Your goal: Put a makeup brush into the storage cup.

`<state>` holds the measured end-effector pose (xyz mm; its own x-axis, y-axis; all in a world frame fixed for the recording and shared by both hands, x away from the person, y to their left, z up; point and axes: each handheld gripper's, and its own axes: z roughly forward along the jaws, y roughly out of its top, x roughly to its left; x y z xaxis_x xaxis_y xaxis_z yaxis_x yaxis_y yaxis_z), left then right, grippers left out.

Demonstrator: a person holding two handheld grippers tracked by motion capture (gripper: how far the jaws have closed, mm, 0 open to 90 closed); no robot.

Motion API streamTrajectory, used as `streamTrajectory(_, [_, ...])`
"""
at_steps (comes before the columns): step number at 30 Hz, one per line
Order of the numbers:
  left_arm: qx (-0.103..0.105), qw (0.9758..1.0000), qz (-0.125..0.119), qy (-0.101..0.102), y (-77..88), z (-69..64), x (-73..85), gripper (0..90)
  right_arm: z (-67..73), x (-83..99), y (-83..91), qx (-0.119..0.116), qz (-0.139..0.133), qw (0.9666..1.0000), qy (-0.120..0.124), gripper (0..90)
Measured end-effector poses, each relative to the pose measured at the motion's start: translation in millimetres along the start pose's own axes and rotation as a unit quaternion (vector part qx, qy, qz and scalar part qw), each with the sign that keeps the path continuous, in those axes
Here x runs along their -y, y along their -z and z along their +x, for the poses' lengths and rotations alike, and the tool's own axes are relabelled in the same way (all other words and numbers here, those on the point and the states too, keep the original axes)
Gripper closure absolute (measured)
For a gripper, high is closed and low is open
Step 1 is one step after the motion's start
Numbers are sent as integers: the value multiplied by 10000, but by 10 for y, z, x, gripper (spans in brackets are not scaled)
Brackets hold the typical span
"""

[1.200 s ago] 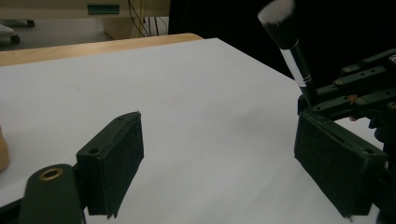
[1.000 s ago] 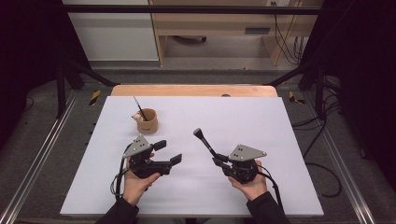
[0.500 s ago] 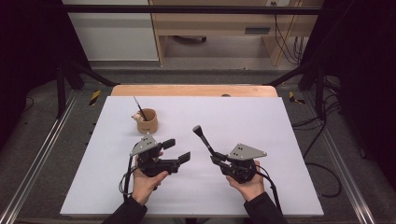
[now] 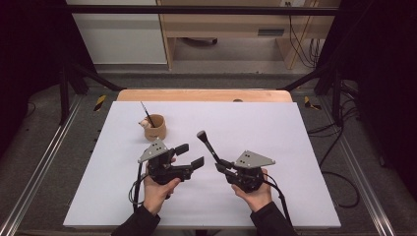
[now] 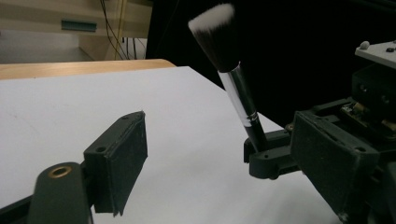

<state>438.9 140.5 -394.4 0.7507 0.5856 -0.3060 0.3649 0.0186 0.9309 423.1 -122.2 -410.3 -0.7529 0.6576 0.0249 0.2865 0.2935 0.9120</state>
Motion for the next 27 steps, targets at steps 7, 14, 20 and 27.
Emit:
streamTrajectory(7, [67,9999,-72,85,-14,-9,-17,207,46,-21,-49,-62,-60,10000,-26,795])
streamTrajectory(14, [127,9996,-153,209,-27,-6,-26,231,105,-56,-93,-111,-137,9998,-50,795])
streamTrajectory(20, [161,9992,-210,305,-27,-1,-31,297,143,-75,-123,-147,-166,9997,-50,795])
streamTrajectory(27, [205,9988,-206,383,-31,8,-29,391,177,-81,-150,-202,-187,9996,-74,795])
